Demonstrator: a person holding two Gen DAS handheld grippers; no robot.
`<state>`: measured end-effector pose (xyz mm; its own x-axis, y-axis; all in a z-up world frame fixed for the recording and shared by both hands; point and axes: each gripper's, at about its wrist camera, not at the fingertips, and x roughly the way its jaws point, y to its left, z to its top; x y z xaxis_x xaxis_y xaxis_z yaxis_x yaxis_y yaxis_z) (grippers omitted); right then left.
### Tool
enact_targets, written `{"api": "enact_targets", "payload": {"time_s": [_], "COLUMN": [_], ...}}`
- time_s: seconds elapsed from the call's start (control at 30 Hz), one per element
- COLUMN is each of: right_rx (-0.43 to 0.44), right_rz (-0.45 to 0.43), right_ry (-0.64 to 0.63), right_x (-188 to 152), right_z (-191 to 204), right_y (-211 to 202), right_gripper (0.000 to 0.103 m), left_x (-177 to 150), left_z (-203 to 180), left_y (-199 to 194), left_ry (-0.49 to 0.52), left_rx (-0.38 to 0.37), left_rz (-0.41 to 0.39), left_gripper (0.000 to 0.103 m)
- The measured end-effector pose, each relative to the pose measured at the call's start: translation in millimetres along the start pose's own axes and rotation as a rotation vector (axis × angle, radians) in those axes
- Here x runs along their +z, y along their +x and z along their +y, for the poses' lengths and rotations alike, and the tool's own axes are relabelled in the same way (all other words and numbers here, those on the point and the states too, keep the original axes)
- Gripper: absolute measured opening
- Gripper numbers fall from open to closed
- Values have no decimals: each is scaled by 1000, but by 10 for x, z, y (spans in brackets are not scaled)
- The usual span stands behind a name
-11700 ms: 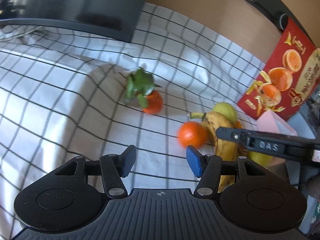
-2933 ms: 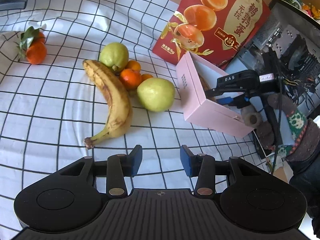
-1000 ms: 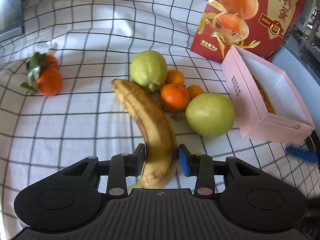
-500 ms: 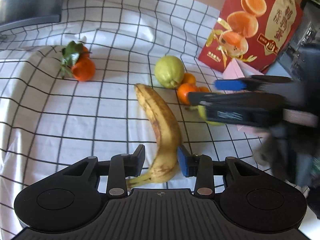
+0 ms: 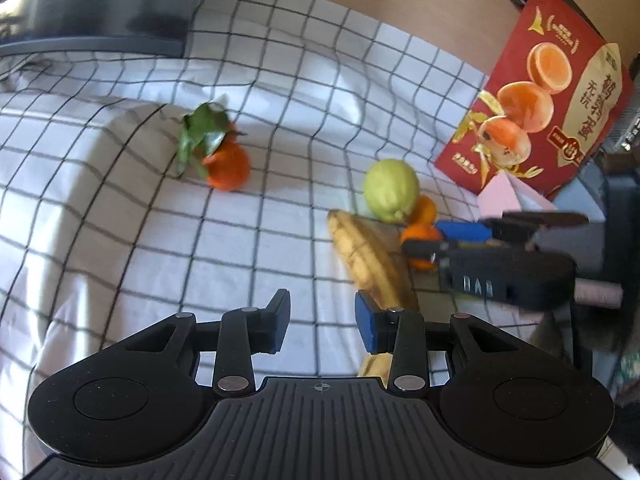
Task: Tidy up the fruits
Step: 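Grasp an orange tangerine on the cloth with the left tool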
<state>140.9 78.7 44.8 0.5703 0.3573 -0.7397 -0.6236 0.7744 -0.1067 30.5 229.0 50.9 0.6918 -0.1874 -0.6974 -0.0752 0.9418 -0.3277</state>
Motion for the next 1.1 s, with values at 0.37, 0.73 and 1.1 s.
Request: {"api": "enact_targets", "payload": {"time_s": [0.37,0.73,1.1], "right_rx": [93,73,3], "right_rz": [-30,-17,-19], "right_ry": [20,71,147], "right_x": [-546,-1053,-1569], "right_z": [141,-12,-372], "right_y": [-628,-894,-1284], "right_gripper": [40,44,63], "left_x": [-5,-222,-443], "left_z": [-473,-911,-1400], "left_y": [77,123,237], "left_ry": [143,202,367], "left_rx": [-157,-206,-143], "left_rz": [13,68,92], "left_gripper": [40,40,40]}}
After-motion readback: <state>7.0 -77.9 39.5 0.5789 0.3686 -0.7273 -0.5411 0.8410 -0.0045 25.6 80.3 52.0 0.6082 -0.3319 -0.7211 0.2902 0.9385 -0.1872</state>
